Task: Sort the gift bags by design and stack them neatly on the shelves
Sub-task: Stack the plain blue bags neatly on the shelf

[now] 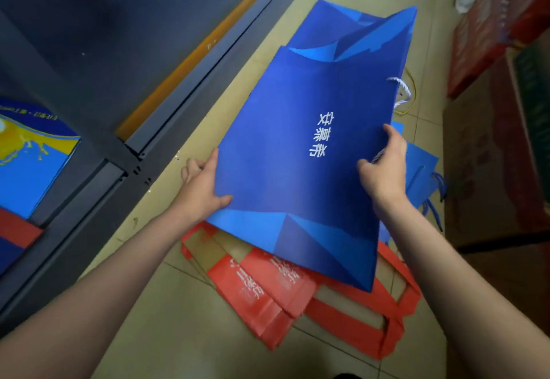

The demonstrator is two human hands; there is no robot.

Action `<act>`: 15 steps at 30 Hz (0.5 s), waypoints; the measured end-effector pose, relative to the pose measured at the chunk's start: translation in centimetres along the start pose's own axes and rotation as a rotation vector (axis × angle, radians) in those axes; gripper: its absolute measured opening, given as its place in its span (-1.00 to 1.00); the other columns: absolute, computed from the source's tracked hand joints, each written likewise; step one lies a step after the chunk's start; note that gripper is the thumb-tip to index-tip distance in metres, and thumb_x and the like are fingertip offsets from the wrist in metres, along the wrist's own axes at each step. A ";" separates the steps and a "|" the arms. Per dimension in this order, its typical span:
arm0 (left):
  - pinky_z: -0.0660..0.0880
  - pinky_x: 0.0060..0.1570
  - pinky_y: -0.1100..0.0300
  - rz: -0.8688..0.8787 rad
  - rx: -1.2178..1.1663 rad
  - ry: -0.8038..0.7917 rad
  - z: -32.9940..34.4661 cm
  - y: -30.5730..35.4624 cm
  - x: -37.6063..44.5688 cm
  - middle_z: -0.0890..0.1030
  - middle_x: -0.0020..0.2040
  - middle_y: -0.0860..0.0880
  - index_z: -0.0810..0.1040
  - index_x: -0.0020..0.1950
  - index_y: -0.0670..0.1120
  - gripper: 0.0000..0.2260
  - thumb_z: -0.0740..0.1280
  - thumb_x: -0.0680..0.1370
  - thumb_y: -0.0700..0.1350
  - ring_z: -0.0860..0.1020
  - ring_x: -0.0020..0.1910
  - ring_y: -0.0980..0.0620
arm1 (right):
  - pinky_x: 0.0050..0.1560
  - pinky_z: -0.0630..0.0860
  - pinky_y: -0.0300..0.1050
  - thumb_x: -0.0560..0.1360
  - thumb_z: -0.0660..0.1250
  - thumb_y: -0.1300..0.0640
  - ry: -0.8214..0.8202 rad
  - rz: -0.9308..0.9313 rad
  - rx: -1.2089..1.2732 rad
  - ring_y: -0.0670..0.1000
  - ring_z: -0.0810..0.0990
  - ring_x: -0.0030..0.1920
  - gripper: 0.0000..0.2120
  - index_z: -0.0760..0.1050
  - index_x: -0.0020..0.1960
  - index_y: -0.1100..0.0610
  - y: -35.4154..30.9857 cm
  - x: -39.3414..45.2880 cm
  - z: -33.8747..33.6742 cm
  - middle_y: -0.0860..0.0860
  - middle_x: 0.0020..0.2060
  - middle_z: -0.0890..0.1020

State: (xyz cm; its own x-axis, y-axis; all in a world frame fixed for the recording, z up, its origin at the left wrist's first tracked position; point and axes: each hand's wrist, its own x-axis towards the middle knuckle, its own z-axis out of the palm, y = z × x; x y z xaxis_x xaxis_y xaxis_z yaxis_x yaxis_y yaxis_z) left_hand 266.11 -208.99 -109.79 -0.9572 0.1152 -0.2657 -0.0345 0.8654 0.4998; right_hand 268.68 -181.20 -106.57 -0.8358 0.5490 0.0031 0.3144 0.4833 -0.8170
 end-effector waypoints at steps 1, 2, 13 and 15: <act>0.13 0.29 0.16 0.028 -0.012 0.040 -1.0 1.1 1.3 0.24 0.18 -0.21 -0.02 0.54 -0.05 -0.15 0.45 0.42 -0.14 0.21 0.26 -0.18 | 0.20 0.28 -0.31 0.44 0.22 0.39 0.033 0.020 0.022 0.00 0.39 0.19 -0.41 0.21 0.44 0.15 -0.8 1.9 -0.5 0.01 0.36 0.28; 0.14 0.29 0.16 0.053 -0.017 0.083 -2.0 2.3 2.8 0.24 0.16 -0.21 0.00 0.54 -0.05 -0.17 0.44 0.42 -0.14 0.22 0.26 -0.18 | 0.07 0.29 -0.36 0.45 0.23 0.37 0.060 0.024 0.027 -0.05 0.40 0.06 -0.46 0.26 0.40 0.14 -1.5 4.1 -1.0 -0.02 0.28 0.34; 0.26 0.36 -0.03 0.017 0.046 -0.047 -0.7 7.0 13.8 0.24 0.44 -0.23 0.08 0.52 -0.09 -0.21 0.37 0.38 0.03 0.25 0.41 -0.23 | -0.35 0.31 -0.20 0.52 0.24 0.29 -0.285 0.495 0.088 -0.04 0.37 -0.31 -0.74 0.33 0.14 0.05 2.0 15.5 -3.3 0.09 -0.10 0.46; 0.25 0.36 -0.07 -0.006 0.184 -0.106 1.7 5.2 12.7 0.17 0.46 -0.25 0.02 0.54 -0.07 -0.23 0.37 0.44 -0.04 0.19 0.43 -0.24 | -0.41 0.40 -0.18 0.52 0.25 0.32 -0.334 0.547 0.045 -0.01 0.39 -0.37 -0.70 0.36 0.22 0.16 5.3 13.4 -1.7 0.08 -0.28 0.42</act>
State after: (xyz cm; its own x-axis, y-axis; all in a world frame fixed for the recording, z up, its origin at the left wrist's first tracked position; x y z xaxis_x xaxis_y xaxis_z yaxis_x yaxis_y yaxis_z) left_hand 254.24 -202.22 -111.99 -0.9211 0.1517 -0.3585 0.0219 0.9397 0.3413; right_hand 259.90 -170.19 -109.88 -0.6572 0.4627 -0.5949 0.7222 0.1607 -0.6728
